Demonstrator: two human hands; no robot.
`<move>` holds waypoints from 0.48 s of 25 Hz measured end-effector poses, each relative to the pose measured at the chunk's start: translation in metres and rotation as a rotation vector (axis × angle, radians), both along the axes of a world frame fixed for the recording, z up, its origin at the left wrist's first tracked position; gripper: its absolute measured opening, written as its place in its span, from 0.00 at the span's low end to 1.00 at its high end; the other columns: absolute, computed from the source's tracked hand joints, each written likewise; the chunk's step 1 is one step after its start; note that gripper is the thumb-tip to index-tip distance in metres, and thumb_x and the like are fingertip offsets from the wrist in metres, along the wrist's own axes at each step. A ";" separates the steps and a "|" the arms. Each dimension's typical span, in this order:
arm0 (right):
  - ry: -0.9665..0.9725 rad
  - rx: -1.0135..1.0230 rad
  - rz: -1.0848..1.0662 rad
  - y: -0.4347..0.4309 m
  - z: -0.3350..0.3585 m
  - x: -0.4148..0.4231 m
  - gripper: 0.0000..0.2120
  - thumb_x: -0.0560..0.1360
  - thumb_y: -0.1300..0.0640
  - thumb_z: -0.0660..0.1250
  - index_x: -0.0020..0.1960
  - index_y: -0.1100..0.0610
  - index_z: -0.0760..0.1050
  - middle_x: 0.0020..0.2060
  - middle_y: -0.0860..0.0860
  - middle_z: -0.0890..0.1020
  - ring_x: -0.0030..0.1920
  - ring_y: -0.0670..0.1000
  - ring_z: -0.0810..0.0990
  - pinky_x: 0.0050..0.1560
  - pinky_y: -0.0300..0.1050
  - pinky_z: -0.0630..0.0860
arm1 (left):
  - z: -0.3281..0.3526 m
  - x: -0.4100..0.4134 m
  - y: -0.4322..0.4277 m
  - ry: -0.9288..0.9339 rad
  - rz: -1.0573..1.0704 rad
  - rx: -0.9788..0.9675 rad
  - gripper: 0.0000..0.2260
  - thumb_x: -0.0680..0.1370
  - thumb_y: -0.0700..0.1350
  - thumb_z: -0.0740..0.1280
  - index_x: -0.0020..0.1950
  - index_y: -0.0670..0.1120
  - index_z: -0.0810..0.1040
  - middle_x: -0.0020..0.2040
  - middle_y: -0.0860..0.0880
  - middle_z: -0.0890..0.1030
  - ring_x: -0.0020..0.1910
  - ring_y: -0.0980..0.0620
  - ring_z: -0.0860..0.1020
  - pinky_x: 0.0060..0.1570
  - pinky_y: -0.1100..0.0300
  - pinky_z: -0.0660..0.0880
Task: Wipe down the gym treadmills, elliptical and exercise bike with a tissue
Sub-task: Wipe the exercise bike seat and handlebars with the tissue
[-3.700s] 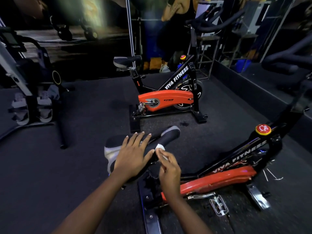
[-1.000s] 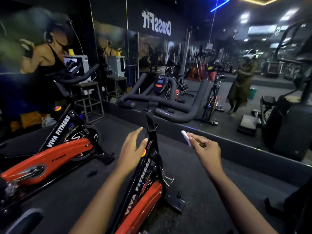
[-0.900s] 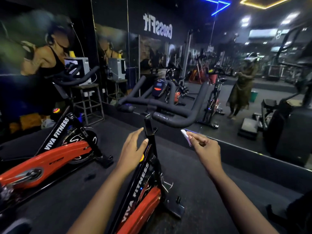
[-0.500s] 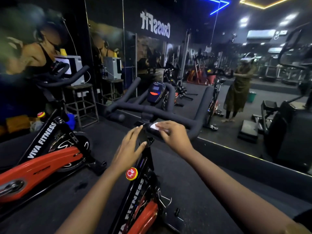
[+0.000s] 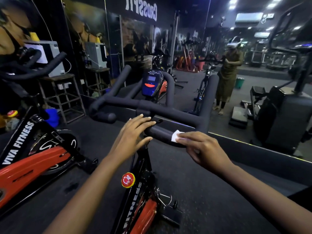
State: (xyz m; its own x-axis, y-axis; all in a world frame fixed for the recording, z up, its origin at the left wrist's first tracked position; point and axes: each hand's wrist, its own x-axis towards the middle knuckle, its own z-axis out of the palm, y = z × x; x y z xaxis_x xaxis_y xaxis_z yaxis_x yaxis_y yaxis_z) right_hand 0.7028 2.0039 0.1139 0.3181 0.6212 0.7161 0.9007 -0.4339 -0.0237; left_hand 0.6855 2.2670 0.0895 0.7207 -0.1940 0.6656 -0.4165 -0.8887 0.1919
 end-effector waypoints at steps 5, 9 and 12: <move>-0.095 -0.142 0.086 0.065 -0.002 0.006 0.13 0.74 0.63 0.61 0.55 0.60 0.81 0.55 0.53 0.81 0.56 0.53 0.79 0.54 0.44 0.77 | 0.002 0.013 0.012 -0.049 -0.110 -0.004 0.21 0.73 0.53 0.66 0.66 0.55 0.71 0.66 0.48 0.75 0.70 0.50 0.65 0.68 0.50 0.65; -0.224 -0.224 0.009 0.069 -0.002 0.008 0.19 0.80 0.60 0.52 0.52 0.61 0.82 0.53 0.52 0.82 0.54 0.52 0.80 0.52 0.41 0.76 | -0.001 0.013 0.012 -0.053 -0.117 -0.011 0.25 0.71 0.44 0.73 0.67 0.53 0.70 0.66 0.47 0.75 0.70 0.50 0.65 0.69 0.58 0.62; -0.213 -0.254 0.001 0.035 -0.008 0.002 0.24 0.83 0.58 0.46 0.55 0.62 0.80 0.56 0.53 0.81 0.57 0.52 0.78 0.59 0.41 0.71 | -0.004 0.009 0.010 -0.094 -0.076 0.012 0.22 0.75 0.54 0.65 0.68 0.50 0.72 0.66 0.47 0.74 0.69 0.49 0.67 0.69 0.58 0.62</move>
State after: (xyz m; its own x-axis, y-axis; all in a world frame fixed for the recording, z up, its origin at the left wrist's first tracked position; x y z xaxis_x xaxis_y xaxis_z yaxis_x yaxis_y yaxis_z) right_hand 0.7052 2.0392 0.1059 0.1768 0.7889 0.5885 0.8743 -0.4006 0.2743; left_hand 0.6949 2.2767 0.0860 0.6377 -0.2539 0.7272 -0.4987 -0.8557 0.1385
